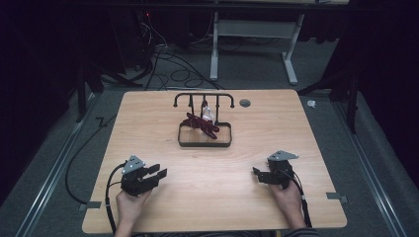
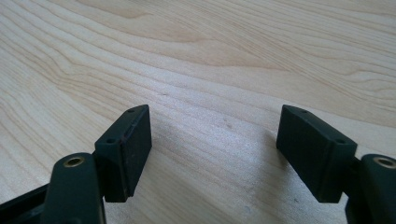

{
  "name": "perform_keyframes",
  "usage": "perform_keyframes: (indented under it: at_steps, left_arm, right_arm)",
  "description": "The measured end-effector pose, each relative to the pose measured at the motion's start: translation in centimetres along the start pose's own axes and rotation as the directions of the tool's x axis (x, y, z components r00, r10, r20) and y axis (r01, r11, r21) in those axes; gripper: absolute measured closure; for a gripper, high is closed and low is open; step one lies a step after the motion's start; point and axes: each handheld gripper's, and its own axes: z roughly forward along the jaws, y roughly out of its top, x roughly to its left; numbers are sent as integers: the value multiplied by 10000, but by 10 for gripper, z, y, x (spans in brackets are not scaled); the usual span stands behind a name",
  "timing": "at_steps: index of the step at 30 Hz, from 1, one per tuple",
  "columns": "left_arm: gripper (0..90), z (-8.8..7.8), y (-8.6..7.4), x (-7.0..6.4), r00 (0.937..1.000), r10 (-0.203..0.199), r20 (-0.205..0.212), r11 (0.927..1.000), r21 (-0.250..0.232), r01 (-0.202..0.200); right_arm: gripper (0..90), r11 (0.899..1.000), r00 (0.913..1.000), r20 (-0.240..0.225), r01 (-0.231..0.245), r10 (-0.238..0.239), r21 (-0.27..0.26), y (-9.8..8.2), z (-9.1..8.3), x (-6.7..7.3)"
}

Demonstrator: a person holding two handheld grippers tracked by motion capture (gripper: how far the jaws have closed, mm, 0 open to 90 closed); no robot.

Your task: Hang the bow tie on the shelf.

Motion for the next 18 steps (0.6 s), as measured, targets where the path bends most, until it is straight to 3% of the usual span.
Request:
perform_keyframes:
  at_steps: [10,18]
  left_arm:
    - [583,14,-4,-2,9995,10,-314,9998,212,-3]
    - [556,26,-5,-6,9952,446,-874,9976,570,-397]
  right_arm:
    - [279,10000,10000,0,-1,1,1,0,0,0]
    - [279,10000,10000,2,4,-4,1,0,0,0]
